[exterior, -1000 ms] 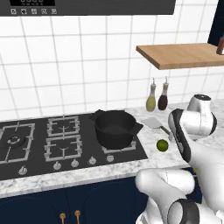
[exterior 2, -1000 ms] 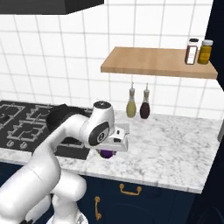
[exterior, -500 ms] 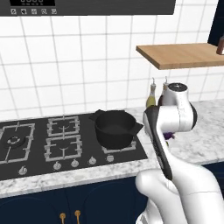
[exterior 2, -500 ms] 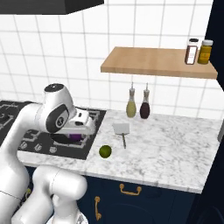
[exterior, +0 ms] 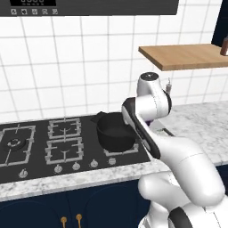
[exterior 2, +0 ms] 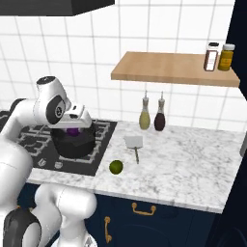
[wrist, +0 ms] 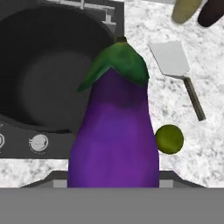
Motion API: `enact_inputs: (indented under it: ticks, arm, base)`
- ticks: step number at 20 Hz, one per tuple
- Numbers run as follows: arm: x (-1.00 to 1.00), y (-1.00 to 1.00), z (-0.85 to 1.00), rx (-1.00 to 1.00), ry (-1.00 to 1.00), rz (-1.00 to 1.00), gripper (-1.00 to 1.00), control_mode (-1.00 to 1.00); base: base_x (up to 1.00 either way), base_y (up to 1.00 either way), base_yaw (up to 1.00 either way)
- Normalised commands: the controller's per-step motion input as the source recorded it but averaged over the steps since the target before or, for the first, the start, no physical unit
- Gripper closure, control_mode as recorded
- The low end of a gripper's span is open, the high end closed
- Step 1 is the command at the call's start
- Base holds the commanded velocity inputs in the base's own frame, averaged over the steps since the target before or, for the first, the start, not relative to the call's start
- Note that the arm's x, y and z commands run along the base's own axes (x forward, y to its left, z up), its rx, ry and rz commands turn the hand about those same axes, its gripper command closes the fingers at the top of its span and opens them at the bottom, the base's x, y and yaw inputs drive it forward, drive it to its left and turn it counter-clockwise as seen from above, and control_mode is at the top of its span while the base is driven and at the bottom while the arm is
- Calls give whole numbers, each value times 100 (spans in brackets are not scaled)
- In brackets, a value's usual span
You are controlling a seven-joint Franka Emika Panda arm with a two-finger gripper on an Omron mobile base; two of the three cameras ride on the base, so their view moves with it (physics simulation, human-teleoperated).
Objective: Put the eggplant and lime in the pot. Retrieve the spatula and lightly stir the vegetables in the pot.
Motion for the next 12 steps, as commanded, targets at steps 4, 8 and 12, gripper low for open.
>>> enact_inputs:
  ticks: [4, 8, 12]
  arm:
    - [90, 53, -13, 0, 0, 0, 100, -100]
    - [81, 33, -45, 0, 0, 0, 100, -100]
    - [61, 17, -68, 0, 0, 0, 100, -100]
  base:
    - [0, 0, 0]
    - [0, 0, 0]
    - [0, 0, 0]
